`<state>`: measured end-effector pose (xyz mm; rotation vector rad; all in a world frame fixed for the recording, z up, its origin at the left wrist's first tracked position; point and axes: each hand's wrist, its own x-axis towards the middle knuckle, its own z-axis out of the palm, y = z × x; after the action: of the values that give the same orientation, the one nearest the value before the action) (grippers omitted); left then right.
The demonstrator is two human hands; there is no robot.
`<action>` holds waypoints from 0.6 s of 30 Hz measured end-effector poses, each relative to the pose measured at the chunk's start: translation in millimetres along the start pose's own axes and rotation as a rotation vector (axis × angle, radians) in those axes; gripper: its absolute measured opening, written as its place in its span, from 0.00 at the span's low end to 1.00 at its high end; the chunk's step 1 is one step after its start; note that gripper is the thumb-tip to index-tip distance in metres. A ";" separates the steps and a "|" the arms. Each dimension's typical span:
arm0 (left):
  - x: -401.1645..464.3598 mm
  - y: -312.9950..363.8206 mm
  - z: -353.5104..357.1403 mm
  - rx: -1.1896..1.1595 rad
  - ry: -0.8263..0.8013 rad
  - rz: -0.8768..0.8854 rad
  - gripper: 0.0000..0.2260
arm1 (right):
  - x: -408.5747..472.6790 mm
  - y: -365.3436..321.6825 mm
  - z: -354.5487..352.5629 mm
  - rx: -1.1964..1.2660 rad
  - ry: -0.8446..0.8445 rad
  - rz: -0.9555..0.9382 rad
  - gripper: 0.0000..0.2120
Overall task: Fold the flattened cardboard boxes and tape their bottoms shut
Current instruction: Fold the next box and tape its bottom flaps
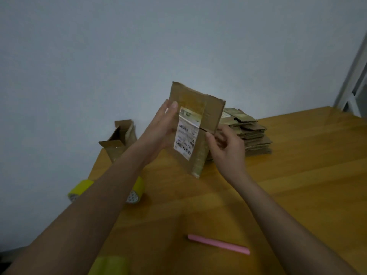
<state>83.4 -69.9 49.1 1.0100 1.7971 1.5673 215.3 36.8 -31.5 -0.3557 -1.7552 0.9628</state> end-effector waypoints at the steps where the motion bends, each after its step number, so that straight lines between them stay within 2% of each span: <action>1: -7.1 -4.3 -3.2 0.037 -0.051 -0.013 0.28 | -6.2 -5.4 1.8 0.105 -0.027 0.097 0.12; 3: -21.5 -14.4 -7.8 0.079 -0.146 -0.070 0.30 | -14.0 -16.2 2.7 0.209 -0.046 0.225 0.16; 7: -42.4 -24.1 -5.8 0.145 -0.230 -0.180 0.38 | -18.0 -29.2 6.7 0.164 -0.153 0.353 0.24; 9: -48.6 -28.0 -2.5 0.126 -0.258 -0.196 0.32 | -19.7 -27.8 11.5 0.170 -0.210 0.455 0.23; 11: -50.7 -34.6 -0.9 0.116 -0.265 -0.195 0.20 | -24.4 -24.3 14.8 0.120 -0.254 0.538 0.23; 12: -50.9 -38.0 -1.4 0.134 -0.256 -0.186 0.18 | -27.8 -23.4 15.6 0.112 -0.275 0.576 0.23; 15: -53.2 -44.3 -5.5 0.266 -0.240 -0.168 0.21 | -36.9 -23.2 16.3 0.151 -0.306 0.658 0.24; 18: -56.9 -45.3 -10.2 0.161 -0.257 -0.245 0.14 | -39.6 -20.0 15.9 0.073 -0.310 0.678 0.29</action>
<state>99.3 -124.2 2.2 0.9717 1.8085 1.1084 221.1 -8.2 -44.4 -0.8218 -1.9035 1.6266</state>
